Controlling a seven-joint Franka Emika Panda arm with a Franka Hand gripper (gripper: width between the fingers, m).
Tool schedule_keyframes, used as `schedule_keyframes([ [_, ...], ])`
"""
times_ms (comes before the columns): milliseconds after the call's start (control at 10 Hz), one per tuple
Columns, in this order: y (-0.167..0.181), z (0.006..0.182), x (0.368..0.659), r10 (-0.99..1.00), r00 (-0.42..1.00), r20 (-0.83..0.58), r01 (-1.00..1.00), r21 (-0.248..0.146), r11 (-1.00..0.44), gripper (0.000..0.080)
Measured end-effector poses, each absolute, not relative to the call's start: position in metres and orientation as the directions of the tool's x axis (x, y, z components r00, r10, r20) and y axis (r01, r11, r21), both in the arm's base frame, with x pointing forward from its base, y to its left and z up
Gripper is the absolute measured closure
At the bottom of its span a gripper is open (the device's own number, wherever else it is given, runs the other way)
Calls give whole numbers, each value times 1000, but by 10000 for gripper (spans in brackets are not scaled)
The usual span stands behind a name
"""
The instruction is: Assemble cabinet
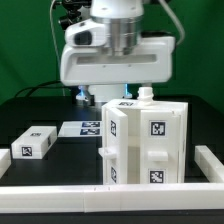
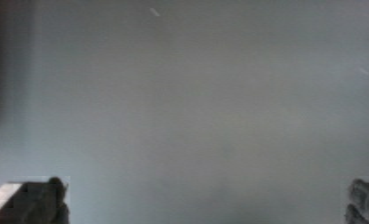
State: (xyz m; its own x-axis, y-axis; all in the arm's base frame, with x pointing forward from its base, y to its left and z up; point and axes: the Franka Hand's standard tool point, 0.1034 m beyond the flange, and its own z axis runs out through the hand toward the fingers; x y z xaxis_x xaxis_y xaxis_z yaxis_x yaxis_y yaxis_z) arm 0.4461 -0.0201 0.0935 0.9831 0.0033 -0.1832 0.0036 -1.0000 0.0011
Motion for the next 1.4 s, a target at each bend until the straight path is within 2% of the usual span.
schedule_keyframes([
  [300,-72,81,433,19,985,-174,20,0,-1000,3],
  [800,-69,80,433,32,984,-176,32,-1,-999,3],
  [1200,-131,67,414,-19,983,-180,-18,4,-1000,3],
  [1400,-132,66,414,-20,984,-179,-19,7,-1000,3],
])
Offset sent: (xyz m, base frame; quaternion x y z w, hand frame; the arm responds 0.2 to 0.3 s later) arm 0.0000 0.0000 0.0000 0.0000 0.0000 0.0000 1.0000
